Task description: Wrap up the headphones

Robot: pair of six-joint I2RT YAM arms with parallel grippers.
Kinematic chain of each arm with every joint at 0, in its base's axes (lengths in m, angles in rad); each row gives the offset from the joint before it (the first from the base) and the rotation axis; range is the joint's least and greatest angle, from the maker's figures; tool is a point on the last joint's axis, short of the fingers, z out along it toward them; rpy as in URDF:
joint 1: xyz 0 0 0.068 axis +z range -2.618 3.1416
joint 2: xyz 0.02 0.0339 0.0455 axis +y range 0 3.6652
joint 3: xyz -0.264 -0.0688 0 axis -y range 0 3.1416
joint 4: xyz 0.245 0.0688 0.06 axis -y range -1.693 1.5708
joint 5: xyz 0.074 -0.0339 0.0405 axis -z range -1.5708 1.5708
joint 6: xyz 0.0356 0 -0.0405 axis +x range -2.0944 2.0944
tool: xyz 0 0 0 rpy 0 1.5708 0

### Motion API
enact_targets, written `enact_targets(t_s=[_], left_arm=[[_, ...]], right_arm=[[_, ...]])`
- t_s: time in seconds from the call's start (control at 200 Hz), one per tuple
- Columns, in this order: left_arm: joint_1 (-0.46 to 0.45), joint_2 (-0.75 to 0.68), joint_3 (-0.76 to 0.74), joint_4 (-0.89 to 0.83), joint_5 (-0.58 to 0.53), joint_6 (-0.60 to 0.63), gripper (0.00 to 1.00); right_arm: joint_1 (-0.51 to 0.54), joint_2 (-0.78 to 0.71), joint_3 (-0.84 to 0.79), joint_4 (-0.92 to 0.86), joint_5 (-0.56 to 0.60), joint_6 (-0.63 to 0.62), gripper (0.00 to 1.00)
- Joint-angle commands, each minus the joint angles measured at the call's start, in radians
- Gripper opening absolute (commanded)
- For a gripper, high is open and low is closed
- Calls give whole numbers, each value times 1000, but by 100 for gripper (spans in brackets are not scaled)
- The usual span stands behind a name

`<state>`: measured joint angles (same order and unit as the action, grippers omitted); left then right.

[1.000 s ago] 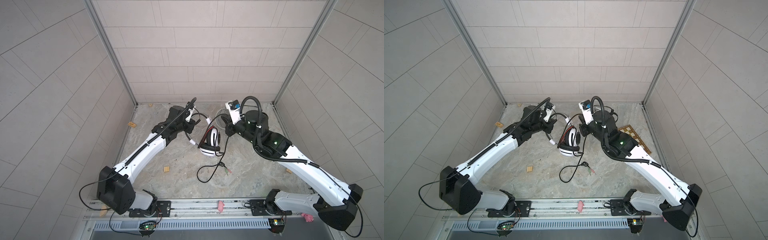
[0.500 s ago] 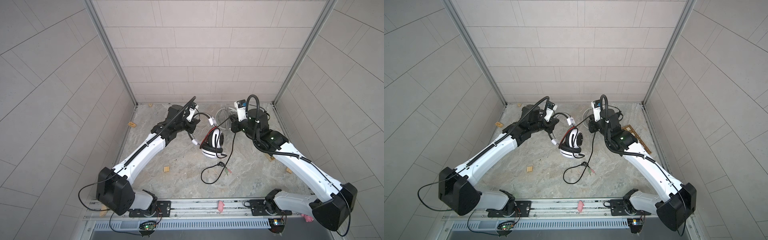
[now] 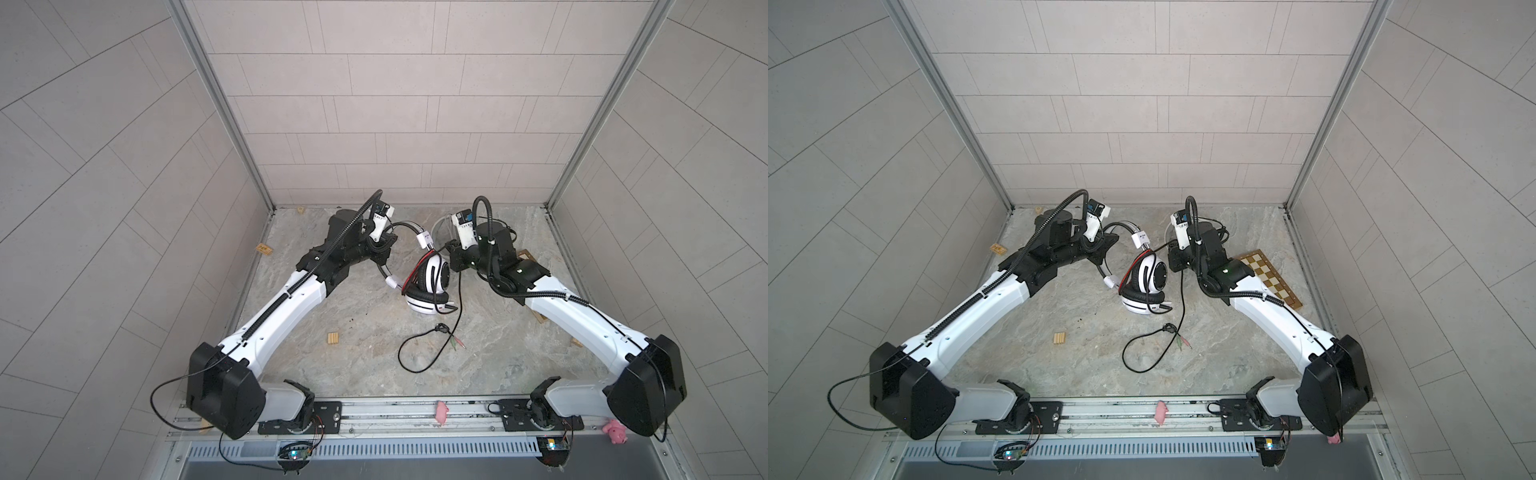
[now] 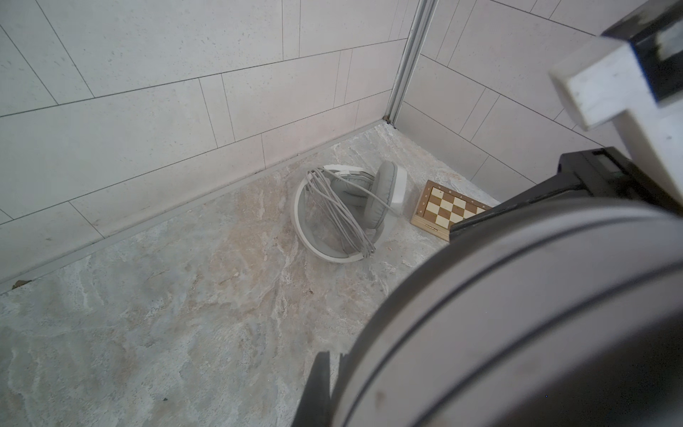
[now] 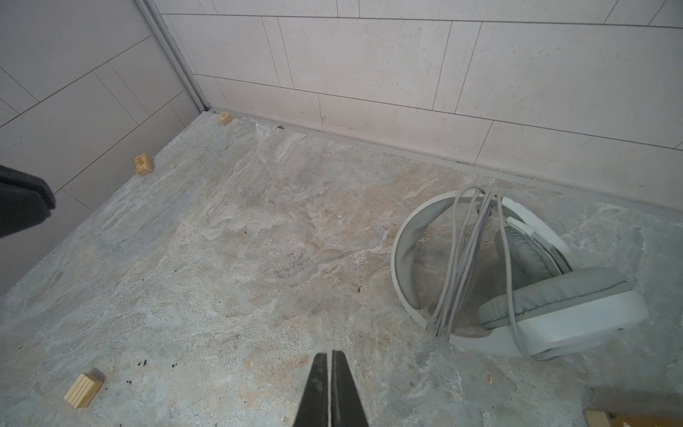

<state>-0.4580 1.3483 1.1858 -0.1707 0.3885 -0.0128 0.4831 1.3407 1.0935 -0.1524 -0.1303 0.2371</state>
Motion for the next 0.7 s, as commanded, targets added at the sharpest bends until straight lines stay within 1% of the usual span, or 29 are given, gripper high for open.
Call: enact_targets(t_s=[0.0, 0.075, 0.215, 0.35, 0.47, 0.52, 0.646, 0.696], left_arm=[[3, -57, 8, 97, 116, -58, 0], [17, -56, -1, 126, 126, -79, 0], [67, -45, -31, 259, 245, -211, 0], [85, -34, -34, 284, 270, -227, 0], [122, -26, -54, 386, 326, -326, 0], [132, -28, -63, 418, 336, -346, 0], [146, -41, -72, 425, 323, -343, 0], [155, -40, -77, 446, 330, -368, 0]], right_arm=[[-15, 33, 6, 31, -6, 18, 4], [-14, 52, -3, 62, -33, 33, 4], [-14, 106, -38, 159, -124, 85, 7], [-14, 185, -48, 233, -206, 135, 10], [-11, 258, -61, 311, -250, 191, 11], [-11, 288, -70, 357, -267, 220, 11], [-10, 365, -83, 453, -301, 289, 11], [-6, 399, -83, 476, -304, 306, 11]])
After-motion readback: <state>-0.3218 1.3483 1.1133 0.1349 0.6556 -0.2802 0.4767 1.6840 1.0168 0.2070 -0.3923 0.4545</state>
